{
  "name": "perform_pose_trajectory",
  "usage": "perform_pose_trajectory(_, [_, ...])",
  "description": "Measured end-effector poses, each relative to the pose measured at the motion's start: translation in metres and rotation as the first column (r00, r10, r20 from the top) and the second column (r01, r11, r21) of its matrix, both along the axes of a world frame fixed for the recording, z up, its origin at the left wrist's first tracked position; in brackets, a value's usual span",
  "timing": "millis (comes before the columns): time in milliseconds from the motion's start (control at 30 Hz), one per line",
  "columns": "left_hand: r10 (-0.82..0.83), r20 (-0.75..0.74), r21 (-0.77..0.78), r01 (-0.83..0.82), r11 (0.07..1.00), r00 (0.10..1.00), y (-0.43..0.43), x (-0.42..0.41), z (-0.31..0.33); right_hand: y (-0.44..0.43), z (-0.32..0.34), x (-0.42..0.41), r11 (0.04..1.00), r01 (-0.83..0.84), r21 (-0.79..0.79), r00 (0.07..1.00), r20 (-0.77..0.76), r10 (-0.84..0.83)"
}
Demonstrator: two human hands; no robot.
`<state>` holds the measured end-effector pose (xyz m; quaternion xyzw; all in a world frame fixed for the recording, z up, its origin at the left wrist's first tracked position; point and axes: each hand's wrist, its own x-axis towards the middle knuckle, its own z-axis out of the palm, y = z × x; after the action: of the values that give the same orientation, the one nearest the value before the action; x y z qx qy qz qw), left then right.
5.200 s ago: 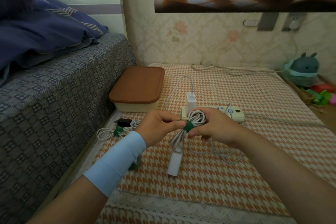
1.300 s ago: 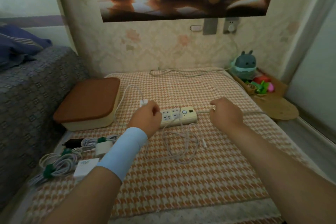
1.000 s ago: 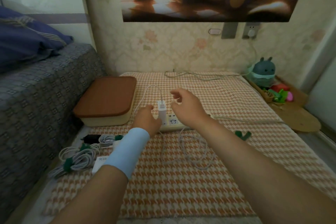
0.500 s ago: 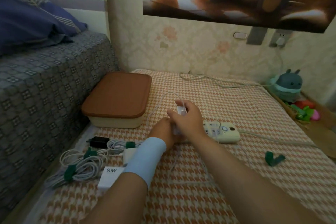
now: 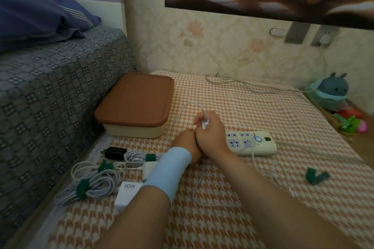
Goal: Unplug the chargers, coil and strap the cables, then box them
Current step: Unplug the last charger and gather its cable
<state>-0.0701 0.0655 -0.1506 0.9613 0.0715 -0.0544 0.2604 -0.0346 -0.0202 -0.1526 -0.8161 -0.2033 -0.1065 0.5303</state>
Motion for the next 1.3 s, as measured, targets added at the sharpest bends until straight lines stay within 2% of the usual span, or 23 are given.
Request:
perform_pose_trajectory(167, [0.016,-0.019,0.057,-0.014,0.998,1.000,-0.001,0.003,0.000,0.001,-0.001,0.002,0.998,0.045,0.038,0.999,-0.024,-0.044])
perform_pose_trajectory(400, [0.027,-0.048,0.093,-0.022,0.995,0.998,-0.001,0.002,0.004,0.003,0.000,0.005,1.000,0.027,-0.012,0.998,0.049,-0.026])
perform_pose_trajectory(567, [0.050,-0.047,0.106,-0.045,0.993,0.998,0.001,0.002,0.002,0.007,-0.009,-0.003,0.995,0.100,0.023,0.977,0.190,-0.102])
perform_pose_trajectory(667, [0.032,-0.104,0.133,-0.018,0.991,0.994,-0.002,0.005,0.005,0.008,0.018,-0.002,1.000,-0.001,0.014,0.951,0.310,-0.004])
perform_pose_trajectory(733, [0.007,-0.126,0.113,0.007,0.994,0.992,-0.001,0.008,0.009,0.013,0.050,-0.002,0.995,-0.081,0.065,0.940,0.337,0.054])
perform_pose_trajectory(800, [0.010,-0.118,0.026,-0.007,1.000,0.993,-0.002,0.006,0.009,0.016,0.068,-0.005,0.990,-0.084,0.117,0.960,0.274,0.049])
perform_pose_trajectory(933, [0.063,-0.054,-0.040,-0.065,0.997,0.997,-0.005,-0.002,0.007,0.004,0.069,-0.012,0.992,-0.076,0.104,0.997,0.015,0.075])
perform_pose_trajectory(1000, [0.045,-0.016,-0.048,-0.045,0.998,0.999,-0.007,-0.007,0.012,-0.008,0.074,-0.015,0.993,-0.092,0.073,0.990,-0.105,0.099])
perform_pose_trajectory(1133, [-0.010,0.155,-0.107,0.027,0.994,0.988,-0.008,-0.023,0.039,-0.038,0.082,-0.022,0.991,-0.128,-0.030,0.923,-0.370,0.108])
perform_pose_trajectory(1200, [-0.066,0.191,-0.060,0.079,0.995,0.979,-0.008,-0.036,0.054,-0.054,0.088,-0.028,0.987,-0.146,-0.068,0.899,-0.425,0.104])
perform_pose_trajectory(1300, [-0.135,0.210,-0.040,0.147,0.988,0.968,-0.006,-0.058,0.067,-0.076,0.096,-0.040,0.966,-0.186,-0.182,0.906,-0.412,0.097])
